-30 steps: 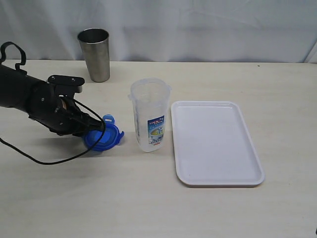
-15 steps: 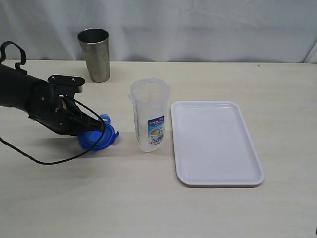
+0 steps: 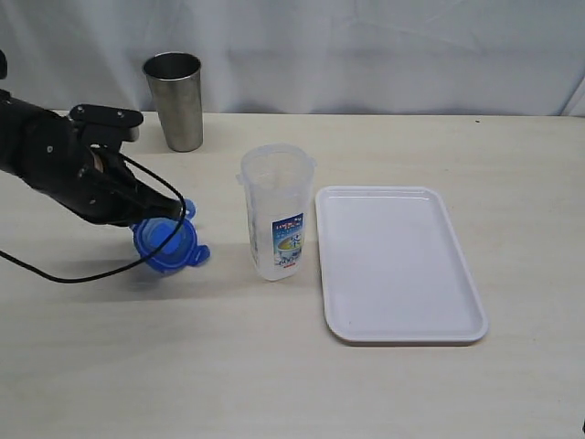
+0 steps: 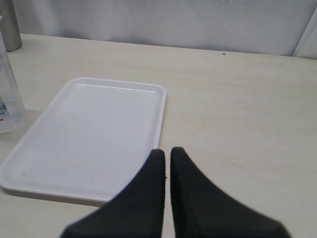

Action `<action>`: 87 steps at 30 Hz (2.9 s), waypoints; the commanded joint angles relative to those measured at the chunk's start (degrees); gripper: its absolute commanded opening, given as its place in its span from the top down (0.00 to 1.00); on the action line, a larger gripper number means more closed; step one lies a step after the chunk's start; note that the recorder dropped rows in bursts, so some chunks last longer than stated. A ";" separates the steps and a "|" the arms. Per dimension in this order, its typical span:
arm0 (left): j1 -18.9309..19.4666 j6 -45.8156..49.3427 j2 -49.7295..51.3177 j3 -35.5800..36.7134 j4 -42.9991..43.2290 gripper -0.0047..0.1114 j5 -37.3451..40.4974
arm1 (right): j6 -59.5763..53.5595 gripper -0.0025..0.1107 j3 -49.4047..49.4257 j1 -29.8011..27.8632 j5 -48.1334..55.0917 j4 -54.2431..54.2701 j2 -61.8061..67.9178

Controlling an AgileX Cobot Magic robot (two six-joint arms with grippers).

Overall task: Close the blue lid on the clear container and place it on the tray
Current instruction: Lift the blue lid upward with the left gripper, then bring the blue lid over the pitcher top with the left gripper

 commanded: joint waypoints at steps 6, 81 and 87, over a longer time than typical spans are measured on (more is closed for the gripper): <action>-0.11 3.18 -9.36 0.06 0.10 0.96 -1.36 | 0.23 0.94 0.09 -0.22 -0.54 0.06 0.11; -33.81 131.52 -7.70 0.15 -64.95 0.96 -55.77 | 0.23 0.94 0.09 -0.22 -0.54 0.06 0.11; -36.05 131.52 -7.70 0.15 -67.26 0.96 -62.91 | 0.23 0.94 0.09 -0.22 -0.54 0.06 0.11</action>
